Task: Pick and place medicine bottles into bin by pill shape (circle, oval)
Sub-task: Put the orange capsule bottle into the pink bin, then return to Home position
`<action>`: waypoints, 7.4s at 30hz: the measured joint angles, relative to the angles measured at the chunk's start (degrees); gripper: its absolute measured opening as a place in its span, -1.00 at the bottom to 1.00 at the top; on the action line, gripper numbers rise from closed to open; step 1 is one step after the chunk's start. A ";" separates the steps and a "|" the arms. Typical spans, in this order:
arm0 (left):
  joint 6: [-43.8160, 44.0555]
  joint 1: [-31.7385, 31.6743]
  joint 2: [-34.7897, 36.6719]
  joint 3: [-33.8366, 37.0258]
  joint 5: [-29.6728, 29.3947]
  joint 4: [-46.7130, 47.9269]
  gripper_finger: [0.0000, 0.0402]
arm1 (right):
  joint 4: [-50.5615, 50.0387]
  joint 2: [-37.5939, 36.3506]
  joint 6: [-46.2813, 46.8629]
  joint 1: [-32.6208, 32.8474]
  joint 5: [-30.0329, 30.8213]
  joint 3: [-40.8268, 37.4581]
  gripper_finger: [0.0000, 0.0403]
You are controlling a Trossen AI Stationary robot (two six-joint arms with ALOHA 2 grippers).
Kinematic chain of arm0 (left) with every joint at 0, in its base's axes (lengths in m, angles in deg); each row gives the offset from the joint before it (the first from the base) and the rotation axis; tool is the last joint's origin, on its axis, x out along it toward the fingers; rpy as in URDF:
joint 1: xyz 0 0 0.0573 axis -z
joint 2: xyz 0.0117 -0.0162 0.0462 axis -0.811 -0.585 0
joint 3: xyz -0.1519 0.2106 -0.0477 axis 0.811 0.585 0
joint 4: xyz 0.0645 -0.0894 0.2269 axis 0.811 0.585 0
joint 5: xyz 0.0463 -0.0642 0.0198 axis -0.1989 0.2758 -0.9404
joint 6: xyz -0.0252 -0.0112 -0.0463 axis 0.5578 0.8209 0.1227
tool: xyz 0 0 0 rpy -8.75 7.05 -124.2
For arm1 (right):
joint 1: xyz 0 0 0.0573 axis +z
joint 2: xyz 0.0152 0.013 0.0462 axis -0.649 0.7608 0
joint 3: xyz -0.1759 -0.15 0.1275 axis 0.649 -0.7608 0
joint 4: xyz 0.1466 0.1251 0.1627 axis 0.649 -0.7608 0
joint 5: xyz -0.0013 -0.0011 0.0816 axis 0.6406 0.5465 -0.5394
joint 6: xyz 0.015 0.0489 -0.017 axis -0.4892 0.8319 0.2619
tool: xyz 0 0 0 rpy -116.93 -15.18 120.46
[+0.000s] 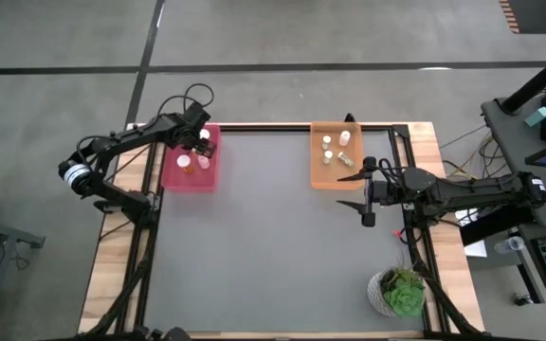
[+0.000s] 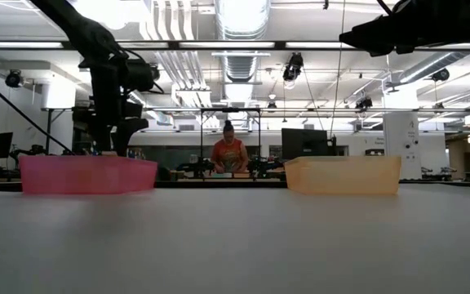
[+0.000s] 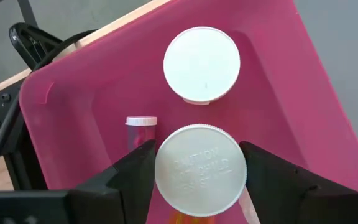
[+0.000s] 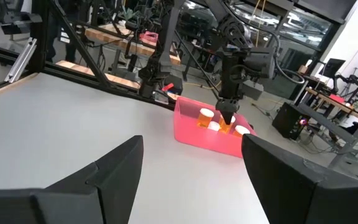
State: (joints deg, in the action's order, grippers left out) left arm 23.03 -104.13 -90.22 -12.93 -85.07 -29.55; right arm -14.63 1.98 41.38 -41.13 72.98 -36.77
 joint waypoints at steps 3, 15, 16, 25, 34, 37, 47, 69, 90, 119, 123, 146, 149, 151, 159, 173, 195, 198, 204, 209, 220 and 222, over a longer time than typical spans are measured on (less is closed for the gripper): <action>0.19 0.00 0.00 0.37 0.00 -0.09 0.01 | 0.00 0.00 0.00 0.01 0.00 0.00 0.32; 1.52 0.02 0.00 3.59 0.02 -3.40 0.01 | 0.00 0.00 0.00 -0.01 0.00 0.00 0.32; 1.54 0.02 0.00 3.59 0.02 -3.45 0.01 | 0.00 0.00 0.00 -0.01 0.00 0.00 0.32; 1.54 0.02 0.00 3.59 1.18 -3.34 0.02 | -0.02 0.00 0.00 -0.01 0.00 0.07 0.32; 0.87 0.02 0.02 3.57 1.22 -3.27 0.30 | -0.15 0.00 0.00 0.01 0.00 0.07 0.32; -0.53 0.02 0.12 2.54 1.16 -1.88 0.36 | -0.29 0.00 0.03 0.00 0.04 0.07 0.32; -3.53 1.44 8.01 -2.94 1.17 3.95 0.38 | -0.61 0.00 1.50 -0.10 2.87 0.07 0.32; -19.72 48.54 58.12 27.57 12.17 -26.46 -0.10 | -2.86 -13.73 0.61 -0.10 -3.09 -3.34 0.32; -23.97 48.43 77.48 45.37 11.21 -40.72 -0.97 | -2.09 -29.64 0.92 -0.10 -3.28 -13.28 0.31; -21.06 48.43 75.30 52.44 11.54 -50.69 -0.97 | -2.78 -29.94 6.08 -0.12 0.91 -17.81 0.32; -21.06 48.43 75.18 52.47 11.50 -50.68 -0.97 | -2.78 -29.89 6.08 -0.12 0.92 -17.84 0.31; -21.06 48.43 75.17 52.55 11.50 -50.65 -0.97 | -2.78 -29.86 6.05 -0.12 0.94 -17.88 0.29; -21.06 48.43 75.08 52.58 11.50 -50.67 -0.97 | -2.80 -29.86 6.05 -0.12 0.94 -17.90 0.27; -21.06 48.43 75.08 52.58 11.50 -50.66 -0.97 | -2.78 -29.86 6.05 -0.12 0.94 -17.90 0.26; -21.06 48.43 74.97 52.58 11.50 -50.64 -0.97 | -2.78 -29.80 6.05 -0.12 0.94 -17.90 0.25; -21.06 48.43 74.97 52.58 11.50 -50.64 -0.97 | -2.80 -29.55 6.05 -0.12 0.94 -17.92 0.24; -21.04 48.43 74.97 52.58 11.50 -50.64 -0.97 | -2.80 -29.55 6.05 -0.12 0.93 -17.92 0.24; -21.05 48.43 74.97 52.58 11.50 -50.65 -0.97 | -2.80 -29.55 6.05 -0.12 0.94 -17.92 0.24; -21.06 48.43 74.97 52.58 11.50 -50.64 -0.97 | -2.80 -29.55 6.05 -0.11 0.94 -17.92 0.24; -21.06 48.43 74.97 52.58 11.50 -50.66 -0.97 | -2.80 -29.55 6.05 -0.12 0.93 -17.92 0.24; -21.06 48.43 74.97 52.58 11.50 -50.66 -0.97 | -2.80 -29.55 6.05 -0.10 0.94 -17.92 0.24; -21.06 48.43 74.97 52.58 11.50 -50.64 -0.97 | -2.80 -29.55 6.05 -0.12 0.94 -17.92 0.24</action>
State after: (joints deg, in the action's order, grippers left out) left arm 1.98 -55.69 -15.26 39.65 -73.57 -80.19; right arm -17.43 -27.57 47.44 -41.24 73.92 -54.69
